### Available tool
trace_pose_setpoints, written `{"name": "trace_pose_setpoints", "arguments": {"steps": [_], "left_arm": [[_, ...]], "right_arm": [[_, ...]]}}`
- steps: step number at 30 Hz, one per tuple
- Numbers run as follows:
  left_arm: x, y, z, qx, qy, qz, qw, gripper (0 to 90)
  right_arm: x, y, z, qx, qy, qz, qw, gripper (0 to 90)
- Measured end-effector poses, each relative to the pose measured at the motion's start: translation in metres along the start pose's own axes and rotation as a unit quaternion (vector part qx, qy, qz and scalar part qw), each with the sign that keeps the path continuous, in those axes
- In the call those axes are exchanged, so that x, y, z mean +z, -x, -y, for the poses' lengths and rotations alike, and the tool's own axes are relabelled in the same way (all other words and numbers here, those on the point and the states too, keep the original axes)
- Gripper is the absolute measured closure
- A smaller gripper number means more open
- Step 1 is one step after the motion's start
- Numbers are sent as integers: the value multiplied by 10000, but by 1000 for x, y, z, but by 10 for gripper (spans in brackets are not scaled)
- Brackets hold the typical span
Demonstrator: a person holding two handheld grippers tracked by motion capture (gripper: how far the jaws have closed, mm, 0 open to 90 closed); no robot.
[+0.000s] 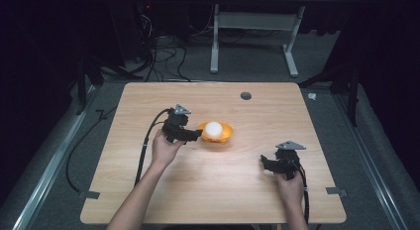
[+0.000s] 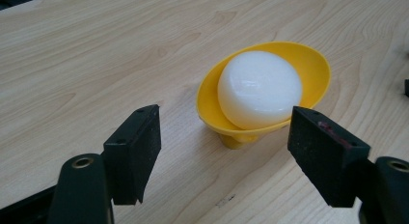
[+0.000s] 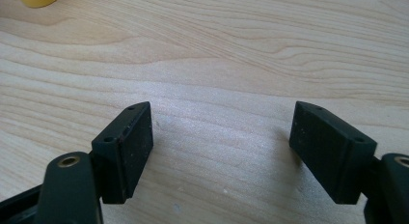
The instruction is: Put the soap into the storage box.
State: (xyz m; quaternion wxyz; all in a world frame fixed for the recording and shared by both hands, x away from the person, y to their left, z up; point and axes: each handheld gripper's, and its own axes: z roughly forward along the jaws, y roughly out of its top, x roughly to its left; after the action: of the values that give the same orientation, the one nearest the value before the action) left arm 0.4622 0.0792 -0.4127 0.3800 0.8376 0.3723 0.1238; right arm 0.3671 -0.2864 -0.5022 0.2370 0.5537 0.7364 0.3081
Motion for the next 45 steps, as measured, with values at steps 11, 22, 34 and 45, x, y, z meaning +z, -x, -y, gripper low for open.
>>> {"name": "trace_pose_setpoints", "arguments": {"steps": [11,22,34,45], "left_arm": [[-14,-5,11,-121,103,-13,9999,276],[-24,0,13,-43,200,2,9998,276],[-35,-3,23,-162,362,-49,9992,277],[-44,-7,34,-275,440,-72,9986,277]], "right_arm": [[0,0,0,-3,-2,5,10000,243],[0,0,0,-8,-3,8,10000,242],[0,0,0,-9,-2,10,10000,242],[0,0,0,-8,-3,14,10000,242]]}}
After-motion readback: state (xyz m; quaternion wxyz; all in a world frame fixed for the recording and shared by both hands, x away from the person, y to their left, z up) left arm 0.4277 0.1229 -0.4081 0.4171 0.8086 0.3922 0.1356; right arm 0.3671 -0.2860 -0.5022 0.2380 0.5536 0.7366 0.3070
